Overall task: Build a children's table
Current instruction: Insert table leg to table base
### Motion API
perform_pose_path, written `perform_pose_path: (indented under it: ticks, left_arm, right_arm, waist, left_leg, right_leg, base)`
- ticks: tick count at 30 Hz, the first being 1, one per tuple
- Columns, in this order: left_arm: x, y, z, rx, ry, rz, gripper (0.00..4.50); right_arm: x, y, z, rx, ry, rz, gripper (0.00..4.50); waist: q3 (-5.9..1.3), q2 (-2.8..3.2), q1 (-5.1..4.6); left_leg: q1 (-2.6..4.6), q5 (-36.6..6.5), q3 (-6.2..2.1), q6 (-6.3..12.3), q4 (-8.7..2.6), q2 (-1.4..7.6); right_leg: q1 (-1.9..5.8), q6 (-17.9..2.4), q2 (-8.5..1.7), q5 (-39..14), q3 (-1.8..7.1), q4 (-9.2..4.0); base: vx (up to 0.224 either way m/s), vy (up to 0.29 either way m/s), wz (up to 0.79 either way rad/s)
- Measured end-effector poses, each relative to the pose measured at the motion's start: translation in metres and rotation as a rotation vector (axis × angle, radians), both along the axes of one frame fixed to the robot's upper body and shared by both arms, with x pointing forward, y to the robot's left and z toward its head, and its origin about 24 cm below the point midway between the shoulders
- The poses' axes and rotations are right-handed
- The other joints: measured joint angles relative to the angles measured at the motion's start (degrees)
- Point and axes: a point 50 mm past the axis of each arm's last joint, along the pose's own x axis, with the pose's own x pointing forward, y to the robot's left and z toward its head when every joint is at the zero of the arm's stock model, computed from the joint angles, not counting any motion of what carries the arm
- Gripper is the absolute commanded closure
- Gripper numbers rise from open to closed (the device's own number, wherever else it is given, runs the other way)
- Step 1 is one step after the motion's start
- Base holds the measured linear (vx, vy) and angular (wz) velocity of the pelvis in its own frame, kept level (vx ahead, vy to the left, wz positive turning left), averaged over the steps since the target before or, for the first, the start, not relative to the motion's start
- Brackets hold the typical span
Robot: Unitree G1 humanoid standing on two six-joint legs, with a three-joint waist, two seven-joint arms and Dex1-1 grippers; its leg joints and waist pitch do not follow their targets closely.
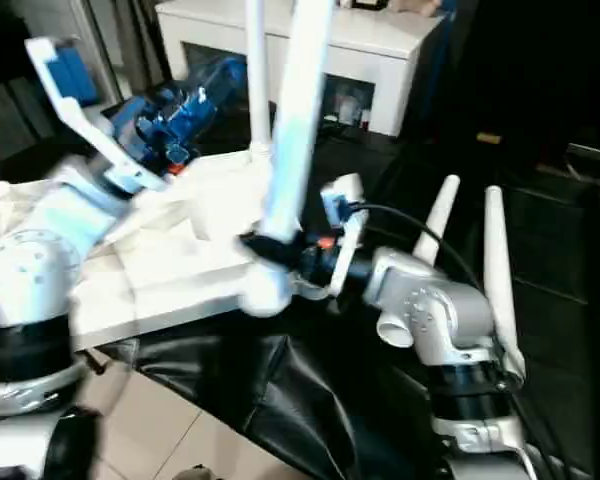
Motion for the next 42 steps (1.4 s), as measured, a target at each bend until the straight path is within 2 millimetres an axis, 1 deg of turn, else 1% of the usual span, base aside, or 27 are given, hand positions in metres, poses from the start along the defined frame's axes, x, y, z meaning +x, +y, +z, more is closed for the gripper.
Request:
perform_pose_path:
  ticks: [1, 2, 4, 5, 6, 7, 8, 10, 12, 14, 16, 18, 19, 21, 22, 23, 25, 27, 29, 31, 36, 39, 41, 42]
  left_arm:
    - [-0.002, 0.008, -0.012, 0.125, 0.003, 0.098, 1.43]
    - [-0.003, 0.011, -0.024, 0.181, 0.024, 0.158, 1.43]
    - [-0.004, 0.018, -0.050, 0.254, 0.093, 0.261, 1.43]
    - [-0.006, 0.020, -0.060, 0.256, 0.099, 0.319, 1.43]
    - [-0.010, 0.023, -0.071, 0.245, 0.106, 0.389, 1.43]
    - [-0.015, 0.025, -0.088, 0.253, 0.140, 0.460, 1.43]
    - [-0.018, 0.027, -0.099, 0.276, 0.160, 0.513, 1.43]
    - [-0.023, 0.032, -0.114, 0.306, 0.177, 0.607, 1.43]
    - [-0.025, 0.033, -0.117, 0.299, 0.147, 0.664, 1.43]
    - [-0.028, 0.028, -0.119, 0.277, 0.119, 0.732, 1.43]
    - [-0.028, 0.023, -0.121, 0.277, 0.108, 0.764, 1.43]
    - [-0.028, 0.021, -0.121, 0.275, 0.091, 0.772, 1.43]
    - [-0.028, 0.021, -0.122, 0.271, 0.084, 0.776, 1.43]
    - [-0.030, 0.023, -0.125, 0.264, 0.072, 0.784, 1.43]
    - [-0.031, 0.025, -0.129, 0.273, 0.078, 0.789, 1.43]
    - [-0.032, 0.026, -0.133, 0.278, 0.084, 0.791, 1.43]
    - [-0.032, 0.027, -0.136, 0.285, 0.093, 0.794, 1.43]
    - [-0.034, 0.028, -0.137, 0.286, 0.082, 0.804, 1.43]
    - [-0.039, 0.031, -0.142, 0.300, 0.082, 0.815, 1.43]
    - [-0.043, 0.033, -0.148, 0.309, 0.096, 0.822, 1.43]
    - [-0.044, 0.038, -0.147, 0.290, 0.092, 0.848, 1.43]
    - [-0.044, 0.039, -0.148, 0.267, 0.104, 0.875, 1.43]
    - [-0.045, 0.038, -0.149, 0.250, 0.114, 0.902, 1.43]
    - [-0.046, 0.039, -0.149, 0.254, 0.113, 0.913, 1.43]
  right_arm:
    - [0.003, -0.005, -0.001, -0.041, -0.038, -0.090, 2.59]
    - [0.004, -0.010, -0.003, -0.070, -0.059, -0.154, 2.59]
    - [0.004, -0.019, -0.007, -0.120, -0.086, -0.258, 2.59]
    - [0.001, -0.020, -0.010, -0.131, -0.096, -0.301, 2.59]
    - [-0.004, -0.022, -0.014, -0.132, -0.109, -0.345, 2.59]
    - [-0.010, -0.025, -0.019, -0.158, -0.122, -0.385, 2.59]
    - [-0.013, -0.028, -0.022, -0.190, -0.134, -0.414, 2.59]
    - [-0.018, -0.035, -0.030, -0.216, -0.140, -0.483, 2.59]
    - [-0.020, -0.036, -0.031, -0.183, -0.137, -0.544, 2.59]
    - [-0.023, -0.034, -0.029, -0.154, -0.172, -0.604, 2.59]
    - [-0.028, -0.031, -0.028, -0.145, -0.202, -0.612, 2.59]
    - [-0.033, -0.028, -0.032, -0.153, -0.205, -0.603, 2.59]
    - [-0.035, -0.029, -0.035, -0.161, -0.198, -0.606, 2.59]
    - [-0.041, -0.031, -0.041, -0.169, -0.182, -0.620, 2.59]
    - [-0.042, -0.033, -0.044, -0.174, -0.171, -0.632, 2.59]
    - [-0.042, -0.033, -0.045, -0.172, -0.166, -0.641, 2.59]
    - [-0.042, -0.032, -0.045, -0.164, -0.167, -0.654, 2.59]
    - [-0.042, -0.031, -0.045, -0.159, -0.176, -0.656, 2.59]
    - [-0.041, -0.030, -0.046, -0.152, -0.181, -0.659, 2.59]
    - [-0.041, -0.029, -0.047, -0.150, -0.180, -0.658, 2.59]
    - [-0.041, -0.023, -0.049, -0.155, -0.177, -0.629, 2.59]
    - [-0.041, -0.025, -0.049, -0.159, -0.178, -0.631, 2.59]
    - [-0.041, -0.030, -0.049, -0.172, -0.183, -0.641, 2.59]
    - [-0.041, -0.032, -0.049, -0.174, -0.182, -0.647, 2.59]
  waist:
    - [-0.02, -0.04, -0.37]
    - [-0.04, -0.08, -0.75]
    - [-0.03, -0.28, -0.93]
    - [-0.09, -0.48, -1.08]
    - [-0.17, -0.62, -1.09]
    - [-0.26, -0.82, -1.15]
    - [-0.27, -1.03, -1.25]
    - [-0.25, -1.50, -1.39]
    - [-0.23, -1.70, -1.71]
    - [-0.33, -1.35, -2.18]
    - [-0.48, -1.02, -2.53]
    - [-0.52, -0.89, -2.80]
    - [-0.57, -0.85, -3.16]
    - [-0.61, -0.96, -3.56]
    - [-0.61, -0.96, -3.78]
    - [-0.61, -0.96, -4.08]
    - [-0.62, -0.97, -4.33]
    - [-0.64, -0.98, -4.35]
    - [-0.70, -1.21, -4.29]
    - [-0.72, -1.29, -4.16]
    - [-0.73, -1.29, -3.99]
    - [-0.73, -1.33, -4.09]
    - [-0.73, -1.44, -4.06]
    - [-0.72, -1.65, -4.09]
  left_leg:
    - [0.04, 0.00, -0.01, 0.00, -0.06, 0.00]
    - [0.04, 0.00, 0.02, 0.00, -0.07, -0.03]
    - [0.05, 0.00, 0.00, 0.00, -0.07, -0.04]
    - [0.00, 0.00, 0.01, 0.00, -0.13, -0.04]
    - [-0.02, 0.00, 0.02, 0.00, -0.18, -0.06]
    - [-0.06, -0.01, 0.03, 0.02, -0.18, -0.05]
    - [-0.05, -0.01, 0.03, 0.03, -0.20, -0.05]
    - [-0.03, -0.01, 0.03, 0.03, -0.23, -0.05]
    - [0.04, -0.02, 0.03, 0.04, -0.25, -0.06]
    - [0.08, -0.04, 0.00, 0.07, -0.32, -0.07]
    - [0.17, -0.04, 0.03, 0.08, -0.53, -0.12]
    - [0.19, -0.05, -0.01, 0.08, -0.59, -0.18]
    - [0.25, -0.05, -0.01, 0.09, -0.65, -0.22]
    - [0.26, -0.05, -0.02, 0.09, -0.85, -0.38]
    - [0.25, -0.05, -0.09, 0.09, -0.86, -0.48]
    - [0.25, -0.05, -0.12, 0.09, -0.86, -0.50]
    - [0.24, -0.05, -0.19, 0.09, -0.87, -0.53]
    - [0.24, -0.05, -0.23, 0.09, -0.88, -0.55]
    - [0.24, -0.05, -0.22, 0.09, -0.91, -0.55]
    - [0.20, -0.05, -0.22, 0.09, -0.91, -0.53]
    - [0.15, -0.05, -0.23, 0.10, -0.92, -0.54]
    - [0.17, -0.05, -0.22, 0.10, -0.91, -0.57]
    - [0.17, -0.05, -0.22, 0.10, -0.92, -0.59]
    - [0.21, -0.05, -0.20, 0.10, -0.95, -0.60]
  right_leg:
    - [0.04, 0.02, 0.00, -0.01, 0.02, -0.02]
    - [0.06, 0.04, -0.01, -0.02, 0.04, -0.06]
    - [0.03, 0.07, 0.00, -0.01, 0.02, -0.12]
    - [-0.05, 0.10, -0.01, 0.01, 0.03, -0.20]
    - [0.04, 0.14, -0.01, 0.00, 0.05, -0.26]
    - [0.11, 0.23, 0.00, -0.06, 0.05, -0.30]
    - [0.08, 0.23, 0.01, -0.06, 0.04, -0.38]
    - [0.06, 0.25, 0.01, -0.05, 0.04, -0.44]
    - [0.08, 0.25, 0.01, -0.05, 0.05, -0.47]
    - [0.26, 0.36, 0.03, 0.07, 0.03, -0.82]
    - [0.45, 0.45, 0.02, 0.17, 0.05, -1.14]
    - [0.69, 0.47, 0.02, 0.19, 0.06, -1.18]
    - [0.73, 0.48, 0.02, 0.19, 0.06, -1.24]
    - [0.73, 0.48, 0.00, 0.19, 0.06, -1.33]
    - [0.72, 0.48, 0.00, 0.19, 0.05, -1.33]
    - [0.72, 0.48, 0.00, 0.19, 0.05, -1.33]
    - [0.70, 0.48, 0.00, 0.19, 0.05, -1.33]
    - [0.71, 0.47, -0.01, 0.19, 0.07, -1.33]
    - [0.70, 0.48, -0.02, 0.19, 0.07, -1.33]
    - [0.70, 0.48, -0.02, 0.18, 0.08, -1.33]
    - [0.70, 0.49, -0.02, 0.18, 0.22, -1.34]
    - [0.70, 0.49, -0.02, 0.18, 0.29, -1.34]
    - [0.70, 0.50, -0.02, 0.19, 0.31, -1.34]
    - [0.70, 0.50, -0.02, 0.19, 0.32, -1.33]
  base:
    - [0.000, 0.000, 0.00]
    - [0.000, 0.000, 0.00]
    - [0.000, 0.000, 0.00]
    - [0.000, 0.000, 0.00]
    - [0.000, 0.000, 0.00]
    - [0.000, 0.000, 0.00]
    - [0.000, 0.000, 0.00]
    - [0.000, 0.000, 0.00]
    - [0.000, 0.000, 0.00]
    - [0.000, 0.000, 0.00]
    - [0.000, 0.000, 0.00]
    - [0.000, 0.000, 0.00]
    - [0.000, 0.000, 0.00]
    - [0.000, 0.000, 0.00]
    - [0.000, 0.000, 0.00]
    - [0.000, 0.000, 0.00]
    - [0.000, 0.000, 0.00]
    - [0.000, 0.000, 0.00]
    - [0.000, 0.000, 0.00]
    - [0.000, 0.000, 0.00]
    - [0.000, 0.000, 0.00]
    - [0.000, 0.000, 0.00]
    - [0.000, 0.000, 0.00]
    - [0.000, 0.000, 0.00]
